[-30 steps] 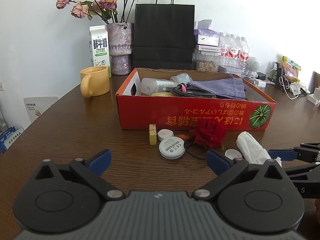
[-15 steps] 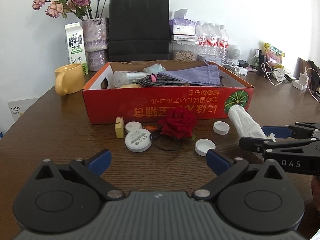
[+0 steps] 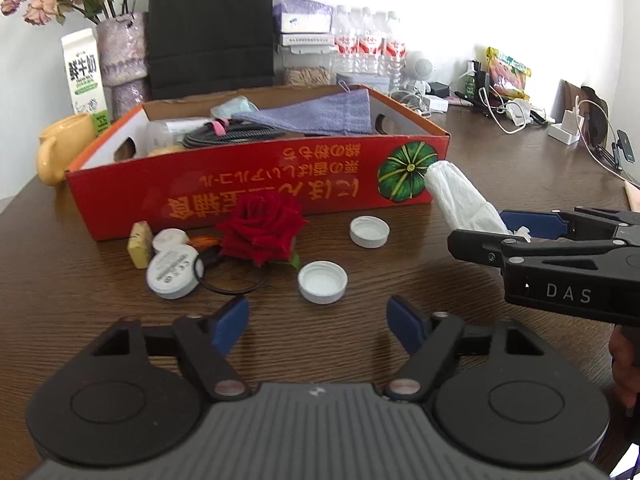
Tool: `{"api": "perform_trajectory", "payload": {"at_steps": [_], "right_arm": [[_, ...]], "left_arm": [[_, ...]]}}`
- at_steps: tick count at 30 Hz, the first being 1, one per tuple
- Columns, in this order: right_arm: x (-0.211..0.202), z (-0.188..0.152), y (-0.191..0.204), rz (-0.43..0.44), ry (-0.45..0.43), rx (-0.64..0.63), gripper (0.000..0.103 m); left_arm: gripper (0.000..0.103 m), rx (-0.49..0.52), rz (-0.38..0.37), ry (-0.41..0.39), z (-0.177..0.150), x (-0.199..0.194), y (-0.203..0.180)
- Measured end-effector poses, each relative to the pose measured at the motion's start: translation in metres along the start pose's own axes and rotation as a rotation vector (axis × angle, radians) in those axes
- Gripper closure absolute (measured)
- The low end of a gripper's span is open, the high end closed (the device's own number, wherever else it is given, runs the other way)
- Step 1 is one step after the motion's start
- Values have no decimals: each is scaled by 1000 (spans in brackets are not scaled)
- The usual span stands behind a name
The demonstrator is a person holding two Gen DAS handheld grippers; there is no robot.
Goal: Organize objects
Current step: 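Grasp the white tissue with the right gripper while the left gripper grasps a white bottle cap, then carry the white tissue and bottle cap into the red box and release both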
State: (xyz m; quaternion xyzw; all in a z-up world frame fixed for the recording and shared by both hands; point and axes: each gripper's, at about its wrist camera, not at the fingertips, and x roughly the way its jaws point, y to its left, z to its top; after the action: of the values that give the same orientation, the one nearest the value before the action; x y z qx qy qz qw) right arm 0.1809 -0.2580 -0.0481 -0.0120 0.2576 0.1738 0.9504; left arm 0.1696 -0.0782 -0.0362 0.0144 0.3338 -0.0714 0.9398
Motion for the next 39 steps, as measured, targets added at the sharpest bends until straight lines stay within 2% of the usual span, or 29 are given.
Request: {"api": "perform_trajectory", "payload": {"at_steps": [2, 9, 11, 13, 15, 17, 18, 39], "right_arm": [[-2, 0, 0, 2, -7, 4, 44], [-3, 0, -1, 14, -15, 6, 44], [-3, 0, -1, 17, -14, 7, 44], [-2, 0, -1, 19, -11, 7, 44], [-2, -1, -1, 20, -10, 7, 44], [-2, -1, 0, 20, -9, 7, 44], [-2, -1, 0, 20, -9, 7, 44], [-7, -2, 7, -2, -38, -29, 44]], "left_arm": [[33, -9, -2, 9, 3, 5, -2], [36, -15, 18, 15, 11, 18, -9], [42, -7, 22, 11, 12, 20, -11], [44, -2, 27, 7, 12, 21, -13], [52, 3, 31, -3, 12, 21, -14], [70, 4, 21, -10, 11, 20, -14], [73, 0, 12, -14, 11, 20, -13], [74, -12, 27, -74, 7, -8, -3]]}}
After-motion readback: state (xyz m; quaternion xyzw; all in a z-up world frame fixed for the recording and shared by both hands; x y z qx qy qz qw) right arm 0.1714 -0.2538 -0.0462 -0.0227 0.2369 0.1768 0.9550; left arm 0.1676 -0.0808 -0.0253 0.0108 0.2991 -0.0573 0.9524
